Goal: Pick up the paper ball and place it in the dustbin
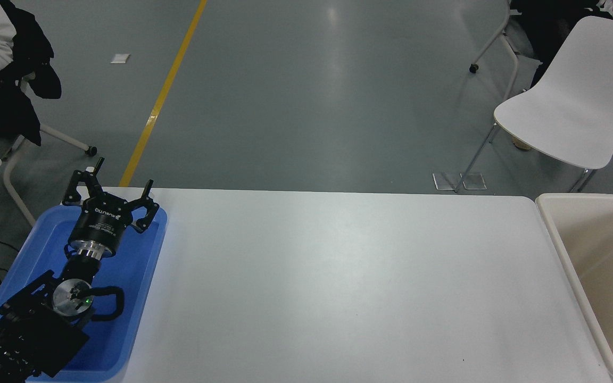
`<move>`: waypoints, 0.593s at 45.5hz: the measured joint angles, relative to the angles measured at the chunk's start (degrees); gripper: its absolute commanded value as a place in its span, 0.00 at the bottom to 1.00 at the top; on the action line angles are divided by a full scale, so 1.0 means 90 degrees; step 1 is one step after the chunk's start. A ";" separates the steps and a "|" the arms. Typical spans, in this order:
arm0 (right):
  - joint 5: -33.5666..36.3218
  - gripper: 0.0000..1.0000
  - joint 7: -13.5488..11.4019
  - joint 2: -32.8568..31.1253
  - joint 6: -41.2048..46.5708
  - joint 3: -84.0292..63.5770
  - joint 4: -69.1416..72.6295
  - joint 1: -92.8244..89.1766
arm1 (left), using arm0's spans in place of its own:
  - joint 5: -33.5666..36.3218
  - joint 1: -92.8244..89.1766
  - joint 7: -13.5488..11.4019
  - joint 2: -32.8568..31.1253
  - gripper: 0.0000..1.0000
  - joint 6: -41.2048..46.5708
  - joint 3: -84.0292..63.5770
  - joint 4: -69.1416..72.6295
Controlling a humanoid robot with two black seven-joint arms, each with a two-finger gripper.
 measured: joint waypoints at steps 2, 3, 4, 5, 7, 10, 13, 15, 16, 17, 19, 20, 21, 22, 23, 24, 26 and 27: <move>0.0001 1.00 0.0002 0.0010 -0.0128 0.0085 -0.0010 -0.0031 | 0.0000 0.0000 0.0000 0.0000 1.00 0.0000 0.0000 0.0000; 0.0001 1.00 0.0003 0.0012 -0.0157 0.0108 -0.0013 -0.0037 | 0.0000 0.0000 0.0000 0.0000 1.00 0.0000 0.0000 0.0000; 0.0001 1.00 0.0003 0.0016 -0.0209 0.0158 -0.0018 -0.0048 | -0.0002 0.0000 0.0000 0.0000 1.00 0.0000 0.0000 0.0000; 0.0002 1.00 0.0004 0.0019 -0.0242 0.0192 -0.0021 -0.0057 | -0.0003 0.0000 0.0000 0.0000 1.00 0.0000 0.0000 0.0000; 0.0002 1.00 0.0004 0.0024 -0.0304 0.0262 -0.0025 -0.0072 | -0.0004 0.0000 0.0000 0.0000 1.00 0.0000 0.0000 0.0000; 0.0002 1.00 0.0005 0.0032 -0.0382 0.0352 -0.0033 -0.0096 | -0.0005 0.0000 0.0000 0.0000 1.00 0.0000 0.0000 0.0000; 0.0002 1.00 0.0007 0.0039 -0.0441 0.0417 -0.0040 -0.0127 | -0.0005 0.0000 0.0000 0.0000 1.00 0.0000 0.0000 0.0000; 0.0002 1.00 0.0007 0.0043 -0.0471 0.0450 -0.0041 -0.0143 | -0.0005 0.0000 0.0000 0.0000 1.00 0.0000 0.0000 0.0000; 0.0002 1.00 0.0007 0.0046 -0.0481 0.0462 -0.0042 -0.0150 | -0.0005 0.0000 0.0000 0.0000 1.00 0.0000 0.0000 0.0000; 0.0002 1.00 0.0007 0.0051 -0.0490 0.0472 -0.0042 -0.0156 | -0.0005 0.0000 0.0000 0.0000 1.00 0.0000 0.0000 0.0000; 0.0002 1.00 0.0008 0.0063 -0.0510 0.0496 -0.0042 -0.0168 | -0.0005 0.0000 0.0000 0.0000 1.00 0.0000 0.0000 0.0000; 0.0002 1.00 0.0008 0.0069 -0.0517 0.0505 -0.0042 -0.0173 | -0.0005 0.0000 0.0000 0.0000 1.00 0.0000 0.0000 0.0000; 0.0002 1.00 0.0007 0.0075 -0.0523 0.0513 -0.0042 -0.0176 | -0.0005 0.0000 0.0000 0.0000 1.00 0.0000 0.0000 0.0000; 0.0002 1.00 0.0008 0.0080 -0.0532 0.0523 -0.0042 -0.0180 | -0.0006 0.0000 0.0000 0.0000 1.00 0.0000 0.0000 0.0000; 0.0001 1.00 0.0008 0.0084 -0.0539 0.0529 -0.0042 -0.0181 | -0.0006 0.0000 0.0000 0.0000 1.00 0.0000 0.0000 0.0000; 0.0001 1.00 0.0008 0.0087 -0.0543 0.0535 -0.0042 -0.0183 | -0.0006 0.0000 0.0000 0.0000 1.00 0.0000 0.0000 0.0000; -0.0002 1.00 0.0008 0.0093 -0.0551 0.0547 -0.0042 -0.0187 | -0.0007 0.0000 0.0000 0.0000 1.00 0.0001 0.0000 0.0000; -0.0003 1.00 0.0008 0.0095 -0.0554 0.0551 -0.0042 -0.0189 | -0.0007 0.0000 0.0000 0.0000 1.00 0.0002 0.0000 0.0000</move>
